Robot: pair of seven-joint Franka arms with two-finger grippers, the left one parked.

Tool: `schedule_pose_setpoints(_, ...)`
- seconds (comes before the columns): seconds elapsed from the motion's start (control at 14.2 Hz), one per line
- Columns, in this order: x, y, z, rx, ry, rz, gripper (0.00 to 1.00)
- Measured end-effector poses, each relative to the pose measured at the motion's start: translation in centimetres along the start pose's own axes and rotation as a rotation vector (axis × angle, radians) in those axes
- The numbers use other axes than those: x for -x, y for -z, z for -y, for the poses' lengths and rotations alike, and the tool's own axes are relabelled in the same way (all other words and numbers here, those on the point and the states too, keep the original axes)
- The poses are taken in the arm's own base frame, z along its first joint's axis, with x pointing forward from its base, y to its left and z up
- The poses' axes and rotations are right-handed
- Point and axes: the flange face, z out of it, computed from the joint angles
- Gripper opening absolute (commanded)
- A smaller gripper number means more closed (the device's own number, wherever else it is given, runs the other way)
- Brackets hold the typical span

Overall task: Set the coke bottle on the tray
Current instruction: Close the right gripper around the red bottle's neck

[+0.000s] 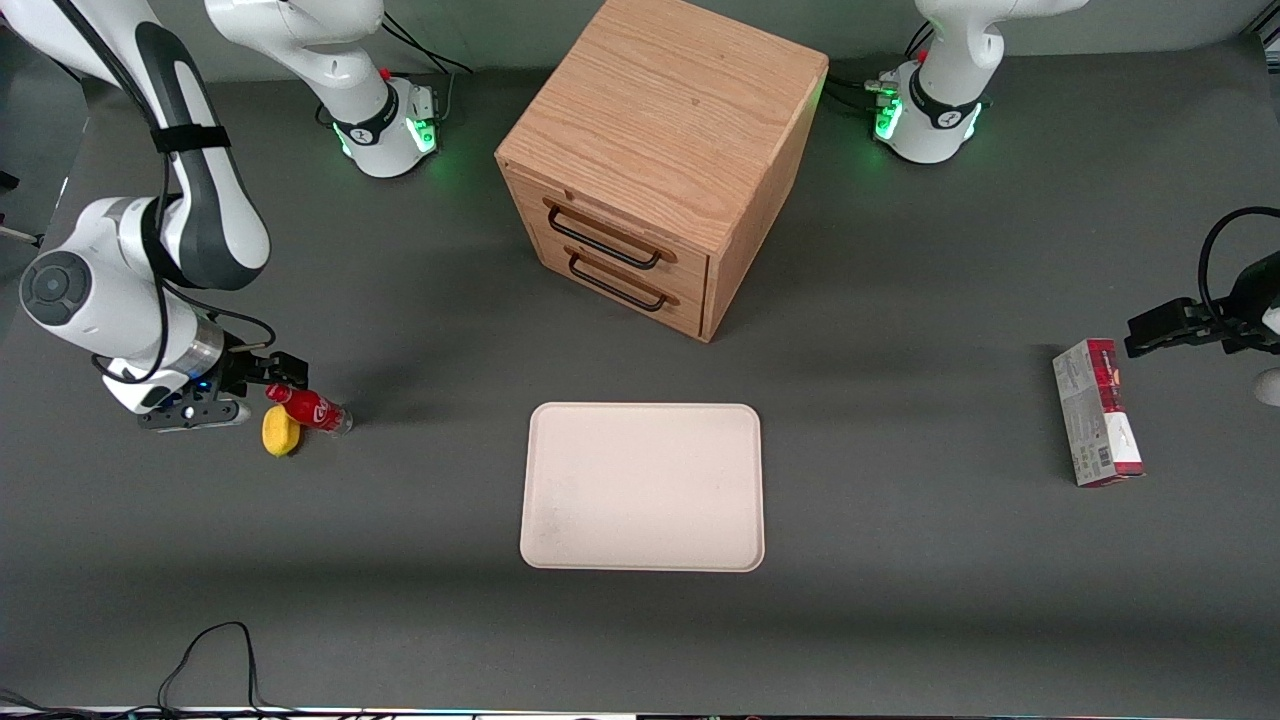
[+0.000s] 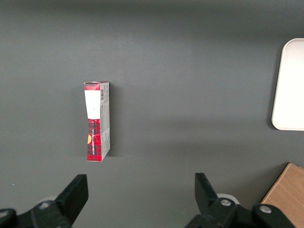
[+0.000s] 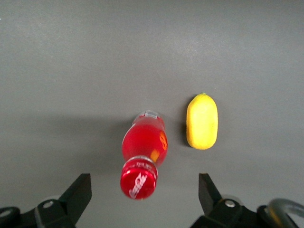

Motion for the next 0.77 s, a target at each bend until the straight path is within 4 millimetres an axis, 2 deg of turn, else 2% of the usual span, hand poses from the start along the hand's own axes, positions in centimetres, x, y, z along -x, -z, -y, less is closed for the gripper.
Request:
schedule_pose_setpoints(0.14,-0.12,-0.53,0.0,0.001,0.0,0.001,1.0)
schedule_pose_setpoints(0.21,-0.14,-0.69,0.0,0.001,0.0,0.003,0.94)
schedule_pose_setpoints(0.49,-0.31,-1.0,0.0,0.002,0.001,-0.004,0.45)
schedule_pose_setpoints(0.56,-0.31,-1.04,0.0,0.002,0.001,-0.004,0.35)
schedule_pose_setpoints(0.7,-0.32,-1.08,0.02,0.002,0.001,-0.003,0.2)
schedule_pose_setpoints(0.77,-0.32,-1.07,0.03,0.002,0.001,-0.003,0.19)
